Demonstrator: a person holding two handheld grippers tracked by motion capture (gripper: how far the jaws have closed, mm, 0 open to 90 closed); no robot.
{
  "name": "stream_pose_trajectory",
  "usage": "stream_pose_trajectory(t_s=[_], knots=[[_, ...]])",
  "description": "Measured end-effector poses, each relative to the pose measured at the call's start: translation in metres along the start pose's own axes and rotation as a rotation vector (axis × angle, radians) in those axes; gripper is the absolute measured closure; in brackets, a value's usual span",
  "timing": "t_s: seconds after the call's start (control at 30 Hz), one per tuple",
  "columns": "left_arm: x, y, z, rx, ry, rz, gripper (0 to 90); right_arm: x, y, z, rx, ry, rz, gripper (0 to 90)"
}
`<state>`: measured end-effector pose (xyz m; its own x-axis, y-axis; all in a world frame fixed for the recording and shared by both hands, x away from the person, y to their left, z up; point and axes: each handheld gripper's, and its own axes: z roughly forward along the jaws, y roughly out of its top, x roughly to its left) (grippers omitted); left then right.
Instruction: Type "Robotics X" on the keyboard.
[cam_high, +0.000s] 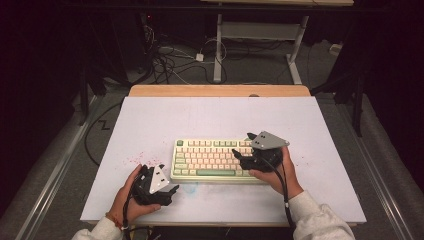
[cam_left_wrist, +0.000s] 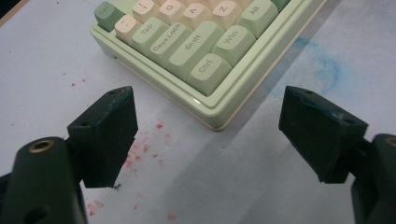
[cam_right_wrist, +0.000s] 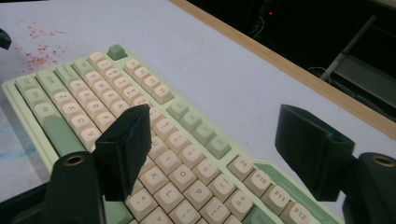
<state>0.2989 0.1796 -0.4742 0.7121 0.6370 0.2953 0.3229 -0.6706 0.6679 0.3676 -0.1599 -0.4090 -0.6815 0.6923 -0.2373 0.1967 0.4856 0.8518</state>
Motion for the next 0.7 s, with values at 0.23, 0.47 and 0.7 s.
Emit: stream_pose_trajectory(t_s=[0.23,0.47,0.7], knots=[[0.002,0.000,-0.002,-0.018,0.001,-0.027,18.3,0.002,-0.001,-0.009,0.005,-0.019,-0.018,24.3],[0.004,0.002,-0.005,-0.043,-0.004,-0.057,18.3,0.004,-0.006,-0.021,-0.005,-0.024,-0.036,24.6],[0.006,0.002,-0.009,-0.058,0.018,-0.065,20.9,0.007,-0.017,-0.037,-0.004,-0.041,-0.053,24.9]])
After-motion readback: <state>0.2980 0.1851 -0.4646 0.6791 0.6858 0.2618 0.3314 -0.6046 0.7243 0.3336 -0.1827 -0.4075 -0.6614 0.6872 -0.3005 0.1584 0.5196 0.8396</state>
